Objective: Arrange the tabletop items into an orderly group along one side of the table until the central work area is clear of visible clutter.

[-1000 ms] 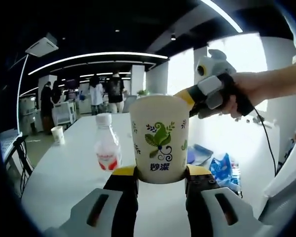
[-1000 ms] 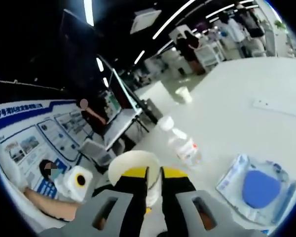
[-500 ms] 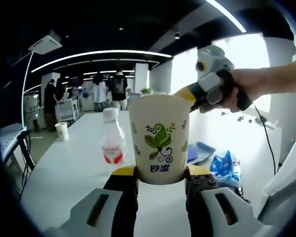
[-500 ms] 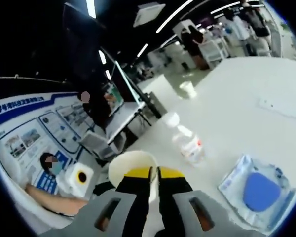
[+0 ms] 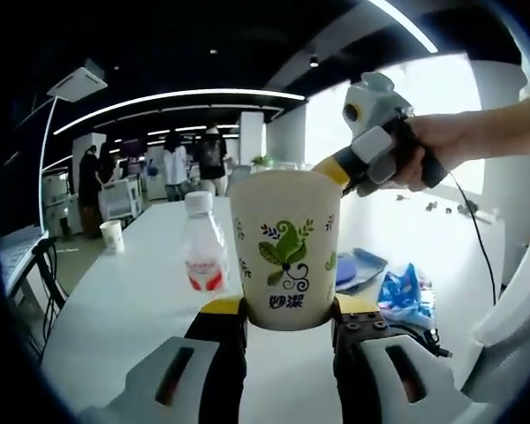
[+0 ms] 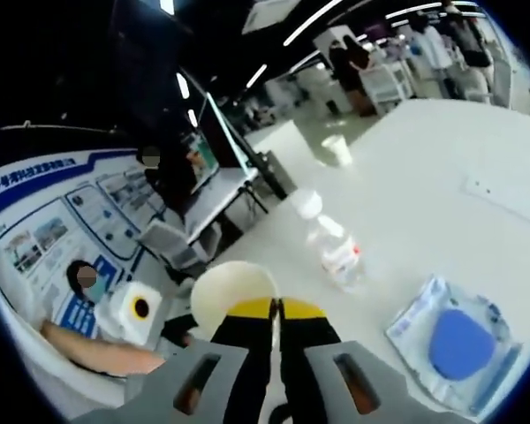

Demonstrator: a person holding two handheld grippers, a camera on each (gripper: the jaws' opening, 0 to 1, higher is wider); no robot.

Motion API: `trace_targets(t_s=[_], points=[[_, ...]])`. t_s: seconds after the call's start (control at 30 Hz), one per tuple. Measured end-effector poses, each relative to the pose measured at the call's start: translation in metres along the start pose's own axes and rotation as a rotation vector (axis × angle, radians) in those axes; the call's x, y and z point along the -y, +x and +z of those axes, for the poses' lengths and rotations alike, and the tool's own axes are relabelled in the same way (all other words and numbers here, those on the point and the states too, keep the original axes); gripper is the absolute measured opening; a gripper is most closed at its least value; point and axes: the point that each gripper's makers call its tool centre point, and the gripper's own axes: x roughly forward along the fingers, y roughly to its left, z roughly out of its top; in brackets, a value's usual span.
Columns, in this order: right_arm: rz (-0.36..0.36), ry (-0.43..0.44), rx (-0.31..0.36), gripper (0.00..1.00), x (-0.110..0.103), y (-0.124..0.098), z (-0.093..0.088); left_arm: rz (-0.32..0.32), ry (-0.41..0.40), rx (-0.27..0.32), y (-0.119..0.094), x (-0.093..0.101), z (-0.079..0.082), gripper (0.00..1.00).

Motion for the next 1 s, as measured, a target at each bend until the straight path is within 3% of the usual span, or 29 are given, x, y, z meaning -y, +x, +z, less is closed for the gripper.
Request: trace_targets(t_s=[0.13, 0.17, 0.27, 0.33, 0.57, 0.77, 1.0], points=[[0.005, 0.001, 0.011, 0.00, -0.001, 0.001, 0.001, 0.007, -0.038, -0.009, 0.001, -0.002, -0.002, 0.33], [0.001, -0.009, 0.021, 0.00, -0.001, 0.001, 0.004, 0.001, -0.098, -0.057, 0.002, -0.001, -0.011, 0.33], [-0.005, -0.004, 0.039, 0.00, 0.002, 0.000, 0.008, 0.014, -0.080, -0.044, 0.003, -0.005, -0.010, 0.35], [-0.010, -0.001, 0.044, 0.00, 0.004, 0.000, 0.010, 0.016, -0.117, -0.032, 0.004, -0.006, -0.008, 0.34], [-0.105, 0.015, 0.073, 0.00, 0.041, -0.002, 0.017, 0.037, -0.131, -0.050, -0.004, -0.010, -0.015, 0.38], [-0.141, 0.008, 0.090, 0.00, 0.051, -0.001, 0.023, 0.064, -0.159, -0.055, -0.018, -0.018, -0.023, 0.38], [-0.177, -0.014, 0.070, 0.00, 0.064, 0.008, 0.022, 0.040, -0.200, -0.099, -0.025, -0.018, -0.026, 0.52]])
